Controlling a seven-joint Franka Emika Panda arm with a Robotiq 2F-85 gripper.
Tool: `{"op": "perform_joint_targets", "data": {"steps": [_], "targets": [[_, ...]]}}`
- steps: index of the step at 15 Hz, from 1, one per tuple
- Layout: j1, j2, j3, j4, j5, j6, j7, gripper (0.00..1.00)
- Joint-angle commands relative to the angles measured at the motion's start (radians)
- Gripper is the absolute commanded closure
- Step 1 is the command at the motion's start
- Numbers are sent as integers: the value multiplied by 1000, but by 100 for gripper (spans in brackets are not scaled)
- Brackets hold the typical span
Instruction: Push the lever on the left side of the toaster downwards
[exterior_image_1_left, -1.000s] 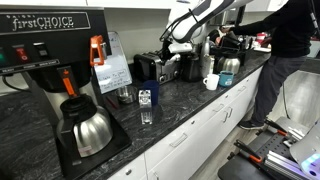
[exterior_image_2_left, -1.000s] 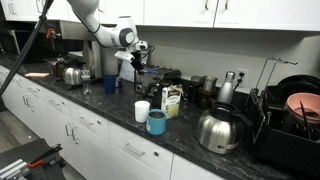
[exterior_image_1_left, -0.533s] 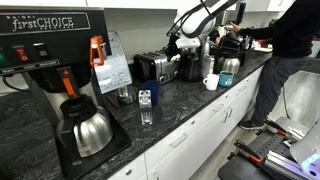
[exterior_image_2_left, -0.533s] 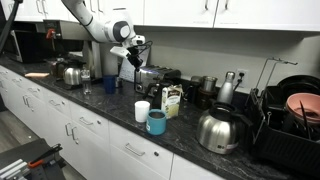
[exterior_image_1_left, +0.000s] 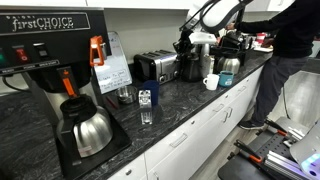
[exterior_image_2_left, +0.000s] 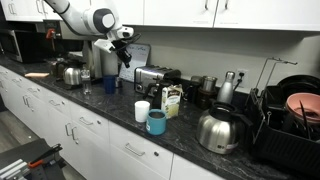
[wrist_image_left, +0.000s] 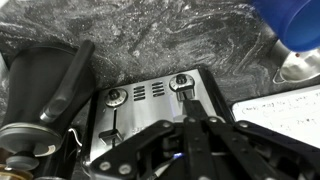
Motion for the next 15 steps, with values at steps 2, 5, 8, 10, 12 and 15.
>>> {"op": "perform_joint_targets", "data": {"steps": [2,5,8,10,12,15], "targets": [[-32,-180,70,-166,77,-31,-4,61],[20,-289,61,-216,318,-165,-110,41],[-16,-286,100,-209,301,-154,-92,44],[-15,-294,99,-214,307,-163,-93,41],[-15,-290,99,-215,307,-163,-93,41],[-15,-289,99,-215,307,-163,-93,41]]}}
